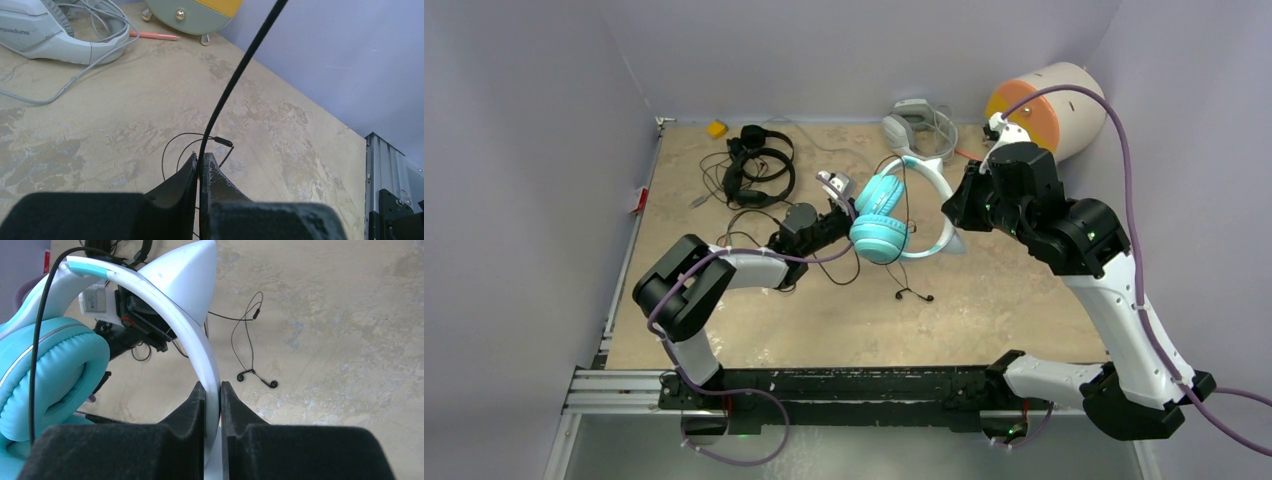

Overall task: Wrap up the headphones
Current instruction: Wrap the headphones cable around the headphones.

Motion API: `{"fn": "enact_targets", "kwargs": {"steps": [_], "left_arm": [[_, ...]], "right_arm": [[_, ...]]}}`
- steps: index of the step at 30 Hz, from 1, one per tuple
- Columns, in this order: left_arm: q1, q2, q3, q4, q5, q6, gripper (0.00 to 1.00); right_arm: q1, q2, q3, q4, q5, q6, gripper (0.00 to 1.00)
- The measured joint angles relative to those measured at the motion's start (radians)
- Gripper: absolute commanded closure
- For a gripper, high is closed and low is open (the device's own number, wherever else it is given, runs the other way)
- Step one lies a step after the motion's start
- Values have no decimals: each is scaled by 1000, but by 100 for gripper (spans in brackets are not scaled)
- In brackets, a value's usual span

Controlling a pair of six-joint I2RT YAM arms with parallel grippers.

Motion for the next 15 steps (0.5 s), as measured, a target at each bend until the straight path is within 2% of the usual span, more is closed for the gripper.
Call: {"fn": "enact_targets", "kwargs": {"steps": [8,15], "left_arm": [[-3,0,-46,7,9,-40,100],[-61,-16,-104,0,-9,-94,100]], "right_arm": [[0,10,0,-7,180,94,100],[-3,110,1,-5,366,259,100]]}}
